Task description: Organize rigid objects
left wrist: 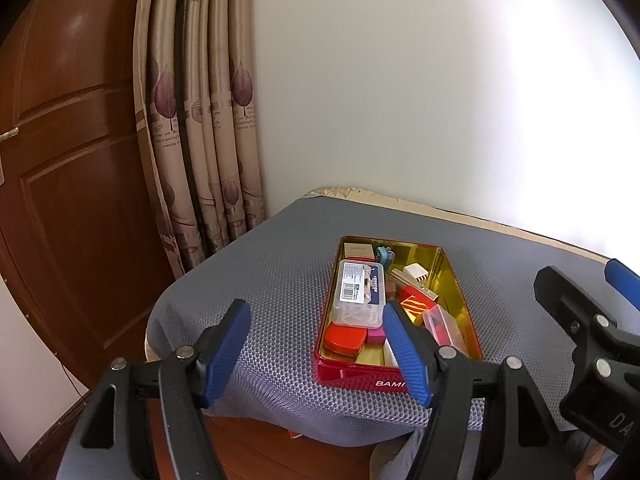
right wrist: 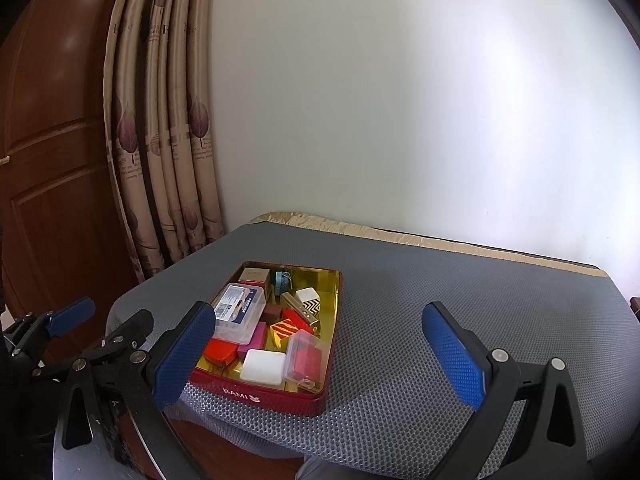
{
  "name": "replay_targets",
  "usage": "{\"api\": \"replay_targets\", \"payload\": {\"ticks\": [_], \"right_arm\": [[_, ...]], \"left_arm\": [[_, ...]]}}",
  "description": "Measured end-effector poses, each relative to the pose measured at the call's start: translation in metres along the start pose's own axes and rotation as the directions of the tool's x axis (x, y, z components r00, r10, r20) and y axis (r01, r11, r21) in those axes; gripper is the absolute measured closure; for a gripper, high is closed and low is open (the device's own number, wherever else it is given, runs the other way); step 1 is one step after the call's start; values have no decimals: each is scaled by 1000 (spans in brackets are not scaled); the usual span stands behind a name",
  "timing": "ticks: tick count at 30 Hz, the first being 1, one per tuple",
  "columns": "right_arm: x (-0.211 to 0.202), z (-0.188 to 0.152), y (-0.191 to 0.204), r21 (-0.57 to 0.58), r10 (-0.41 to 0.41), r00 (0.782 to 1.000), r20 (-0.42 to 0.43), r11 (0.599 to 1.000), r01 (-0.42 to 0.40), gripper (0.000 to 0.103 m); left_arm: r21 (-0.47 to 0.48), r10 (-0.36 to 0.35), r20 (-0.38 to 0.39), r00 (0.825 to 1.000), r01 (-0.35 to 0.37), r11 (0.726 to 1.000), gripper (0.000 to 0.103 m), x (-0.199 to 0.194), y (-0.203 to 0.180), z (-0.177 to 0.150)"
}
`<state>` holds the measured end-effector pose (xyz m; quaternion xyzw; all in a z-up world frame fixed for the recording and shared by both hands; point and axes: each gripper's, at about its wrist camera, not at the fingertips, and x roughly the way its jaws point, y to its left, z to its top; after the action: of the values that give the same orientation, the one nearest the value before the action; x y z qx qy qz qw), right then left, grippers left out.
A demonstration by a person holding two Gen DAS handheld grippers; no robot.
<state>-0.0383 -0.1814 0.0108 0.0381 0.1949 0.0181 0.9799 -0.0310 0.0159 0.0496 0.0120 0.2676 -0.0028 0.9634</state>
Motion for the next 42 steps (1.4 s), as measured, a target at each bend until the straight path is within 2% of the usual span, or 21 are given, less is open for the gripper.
{"api": "replay_targets", "payload": {"ticks": [42], "right_arm": [[-3, -8, -16, -23, 46, 998, -33, 999, -47, 0]], "left_arm": [[-10, -3, -35, 999, 2, 1000, 32, 3, 4, 0]]}}
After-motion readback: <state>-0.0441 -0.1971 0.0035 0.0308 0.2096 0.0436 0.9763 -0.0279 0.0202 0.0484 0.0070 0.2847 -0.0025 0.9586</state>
